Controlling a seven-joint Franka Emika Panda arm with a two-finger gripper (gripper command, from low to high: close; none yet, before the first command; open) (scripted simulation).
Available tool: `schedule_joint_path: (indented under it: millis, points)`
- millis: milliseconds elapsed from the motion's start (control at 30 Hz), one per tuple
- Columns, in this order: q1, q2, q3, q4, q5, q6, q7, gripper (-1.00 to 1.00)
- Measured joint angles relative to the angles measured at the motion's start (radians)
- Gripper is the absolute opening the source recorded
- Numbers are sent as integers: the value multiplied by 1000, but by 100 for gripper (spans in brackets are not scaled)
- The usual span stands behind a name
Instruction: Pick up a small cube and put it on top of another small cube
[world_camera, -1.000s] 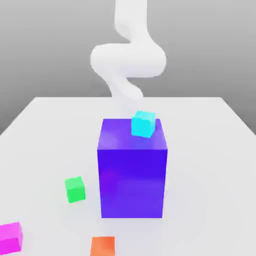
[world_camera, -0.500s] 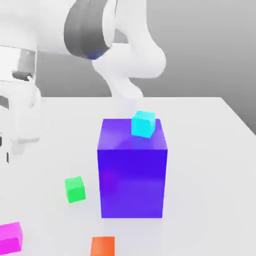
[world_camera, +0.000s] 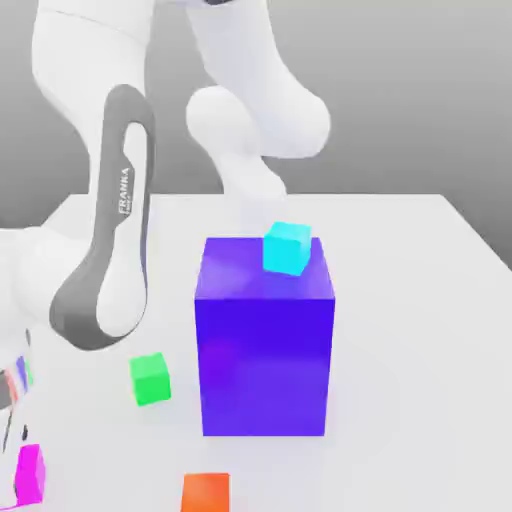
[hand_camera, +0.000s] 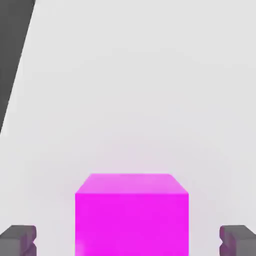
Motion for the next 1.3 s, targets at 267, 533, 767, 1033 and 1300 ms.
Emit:
schedule_joint_path:
  millis: [267, 533, 767, 1033, 1300]
  points:
    - [8, -80, -12, -18, -15, -61, 12, -100]
    - [42, -364, -5, -255, 39, -102, 135, -100]
    - [47, -604, 13, -512, -8, -79, 353, -100]
    - [-37, -703, 68, -713, -130, 15, 579, -100]
    - [-38, -514, 74, -708, -118, 200, 574, 100]
